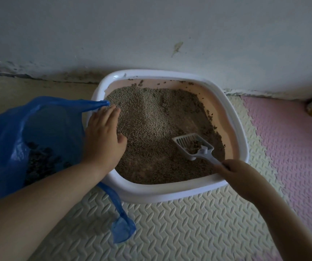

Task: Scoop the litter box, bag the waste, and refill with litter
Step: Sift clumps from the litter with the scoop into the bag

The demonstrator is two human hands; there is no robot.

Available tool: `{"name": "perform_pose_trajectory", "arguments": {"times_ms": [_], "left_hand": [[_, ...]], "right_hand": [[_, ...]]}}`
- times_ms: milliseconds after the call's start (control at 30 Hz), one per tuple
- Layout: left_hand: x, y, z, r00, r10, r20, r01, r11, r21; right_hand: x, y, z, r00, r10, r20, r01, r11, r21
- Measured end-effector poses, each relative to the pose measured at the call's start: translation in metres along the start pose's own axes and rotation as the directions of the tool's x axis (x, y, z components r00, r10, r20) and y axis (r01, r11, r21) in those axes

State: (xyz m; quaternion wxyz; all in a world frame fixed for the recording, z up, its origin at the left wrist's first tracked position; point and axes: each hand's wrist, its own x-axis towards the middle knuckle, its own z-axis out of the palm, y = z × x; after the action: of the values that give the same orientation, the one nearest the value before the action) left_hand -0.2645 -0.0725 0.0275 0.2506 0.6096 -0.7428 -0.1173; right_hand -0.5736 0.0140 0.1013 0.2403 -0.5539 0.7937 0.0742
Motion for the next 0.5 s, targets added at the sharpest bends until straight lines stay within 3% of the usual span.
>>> {"name": "perform_pose_trajectory", "arguments": {"times_ms": [200,500], "left_hand": [[0.000,0.000,-0.001,1.000,-0.006,0.007,0.006,1.000,0.001],[0.001,0.000,0.000,1.000,-0.008,0.000,0.008,1.000,-0.005]], "right_hand": [[0.024,-0.002,-0.011,0.987,0.064,0.146,-0.059,0.997,-0.043],[0.078,-0.024,-0.007,0.994,-0.016,0.104,0.012,0.999,0.041]]}}
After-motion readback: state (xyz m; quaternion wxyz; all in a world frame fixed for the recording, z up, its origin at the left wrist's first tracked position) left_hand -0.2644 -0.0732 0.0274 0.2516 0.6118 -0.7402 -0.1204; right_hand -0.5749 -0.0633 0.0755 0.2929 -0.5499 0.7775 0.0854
